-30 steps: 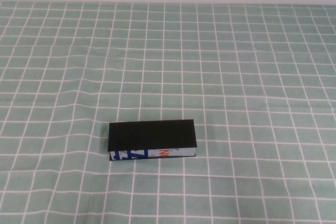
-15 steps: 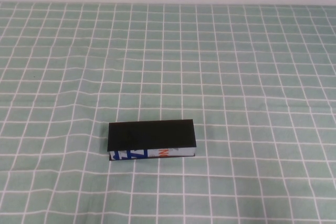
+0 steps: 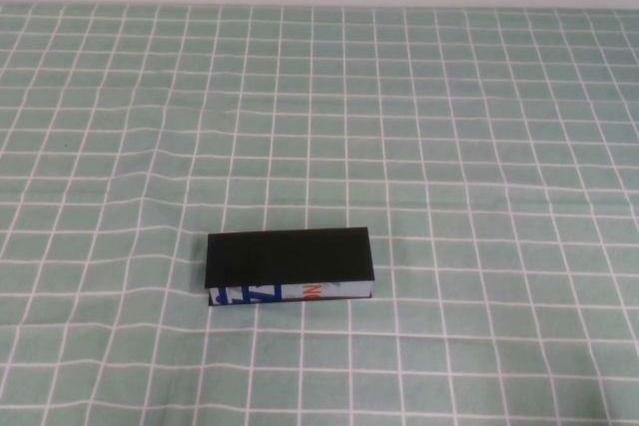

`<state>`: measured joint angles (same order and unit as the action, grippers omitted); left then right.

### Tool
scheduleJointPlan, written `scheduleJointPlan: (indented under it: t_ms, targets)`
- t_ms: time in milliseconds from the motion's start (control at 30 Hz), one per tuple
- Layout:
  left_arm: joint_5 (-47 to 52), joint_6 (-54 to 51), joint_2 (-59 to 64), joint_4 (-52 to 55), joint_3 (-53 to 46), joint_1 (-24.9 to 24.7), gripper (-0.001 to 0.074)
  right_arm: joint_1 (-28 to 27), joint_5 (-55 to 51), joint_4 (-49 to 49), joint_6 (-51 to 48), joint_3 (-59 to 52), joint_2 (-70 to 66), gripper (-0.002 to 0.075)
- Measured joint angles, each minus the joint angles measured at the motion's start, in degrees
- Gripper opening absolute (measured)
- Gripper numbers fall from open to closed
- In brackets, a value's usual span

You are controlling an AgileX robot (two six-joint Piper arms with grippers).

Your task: Return glasses to glasses case

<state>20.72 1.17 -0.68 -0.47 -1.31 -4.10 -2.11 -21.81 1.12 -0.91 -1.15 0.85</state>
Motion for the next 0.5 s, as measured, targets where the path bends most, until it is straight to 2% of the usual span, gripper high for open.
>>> scheduleJointPlan:
  t_ms: [500]
  targets:
    - [0.00, 0.00, 0.00, 0.00, 0.00, 0.00, -0.0006, -0.40, -0.08, 0.00, 0.00, 0.00, 0.00, -0.0013]
